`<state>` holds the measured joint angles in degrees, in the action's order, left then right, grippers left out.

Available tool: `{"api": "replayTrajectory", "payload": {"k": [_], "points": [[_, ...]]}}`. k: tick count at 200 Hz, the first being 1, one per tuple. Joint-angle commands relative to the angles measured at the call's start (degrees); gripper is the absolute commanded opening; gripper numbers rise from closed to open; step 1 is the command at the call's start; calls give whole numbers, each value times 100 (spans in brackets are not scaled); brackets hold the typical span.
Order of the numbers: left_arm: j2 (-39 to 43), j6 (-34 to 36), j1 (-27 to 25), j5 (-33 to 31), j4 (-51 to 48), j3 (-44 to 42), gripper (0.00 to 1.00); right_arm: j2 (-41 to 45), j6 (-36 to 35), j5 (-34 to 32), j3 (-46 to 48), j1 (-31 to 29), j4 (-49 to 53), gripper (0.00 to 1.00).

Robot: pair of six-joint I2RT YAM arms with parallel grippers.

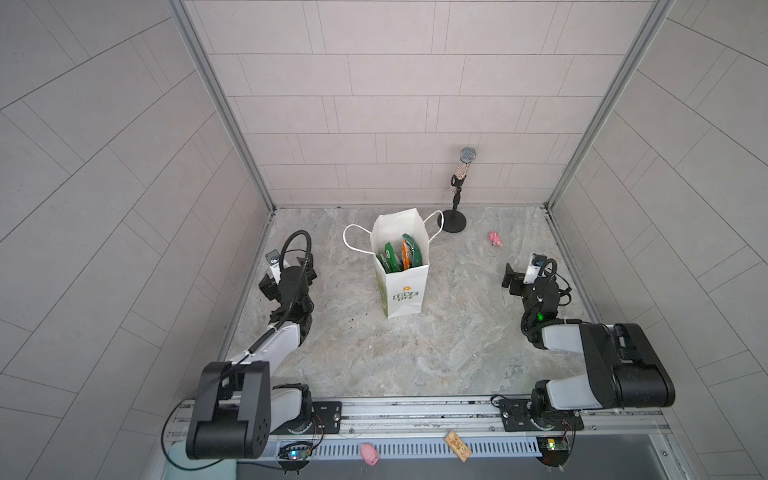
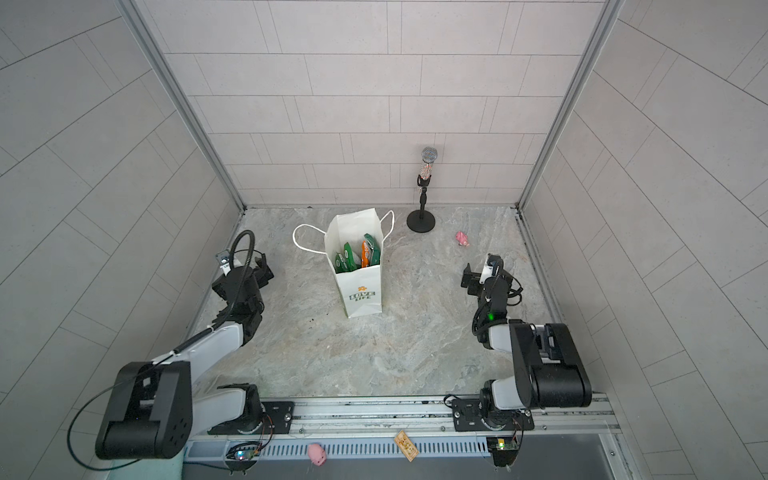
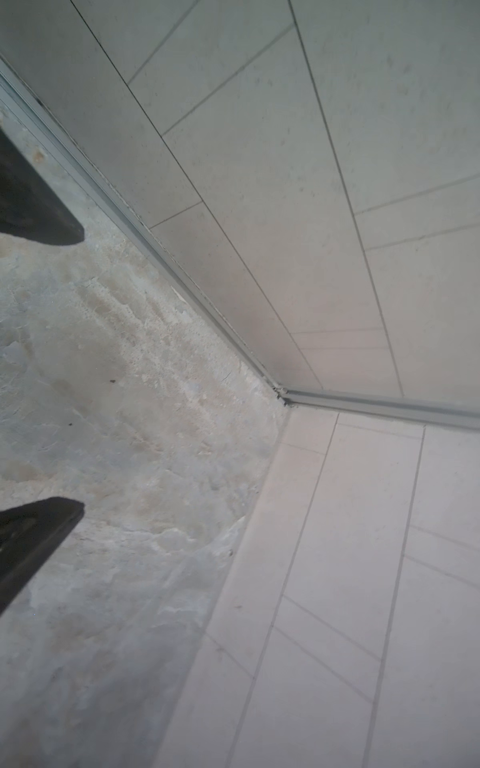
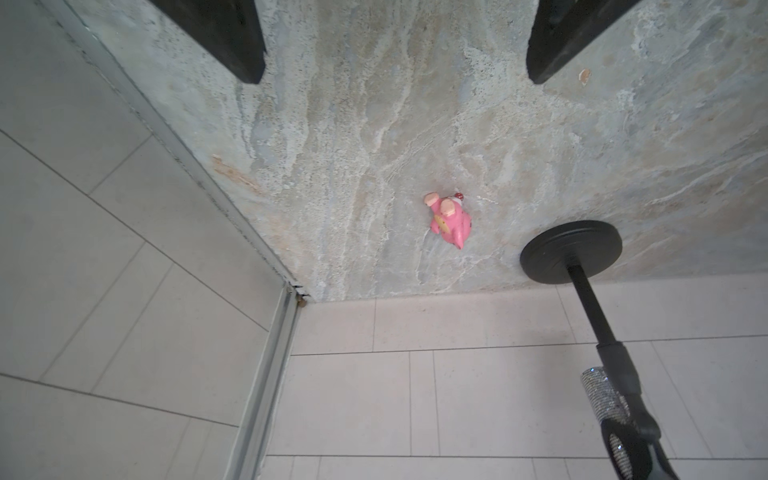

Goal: Take the snacks out of the paper bag
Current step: 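Raise the left gripper to the bag's top edge while the right gripper approaches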

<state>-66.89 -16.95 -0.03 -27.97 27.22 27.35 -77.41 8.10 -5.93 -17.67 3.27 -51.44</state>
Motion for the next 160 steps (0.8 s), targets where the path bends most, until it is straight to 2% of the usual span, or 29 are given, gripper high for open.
{"api": "replayTrajectory", "payload": {"k": [1,18,32,60,88,106,125,160], "points": [[433,-942,-19,65,-1995,757,100,702,753,-839,-722,-17,2303,99],[571,-1021,-23,997,-2930,1535,100,953,914,-463,-1358,-8,3864,99],[593,-926,-15,1625,-3481,2145,100,956,930,-24,-1731,-10,4597,99],[550,-773,-16,2705,-4512,3299,100,886,992,875,-2191,-5,5251,99],[365,-771,-19,4914,-4717,4009,100,770,1011,1776,-2460,-26,5658,99],[159,-1049,-41,5944,-4717,4345,100,652,1025,2181,-2572,-50,5879,99],[20,-1064,-188,6472,-4704,4598,95,566,1060,2359,-2575,-141,5874,99],[-174,-847,-510,6479,-4987,4862,86,455,1019,2308,-2704,-391,6035,99]]}}
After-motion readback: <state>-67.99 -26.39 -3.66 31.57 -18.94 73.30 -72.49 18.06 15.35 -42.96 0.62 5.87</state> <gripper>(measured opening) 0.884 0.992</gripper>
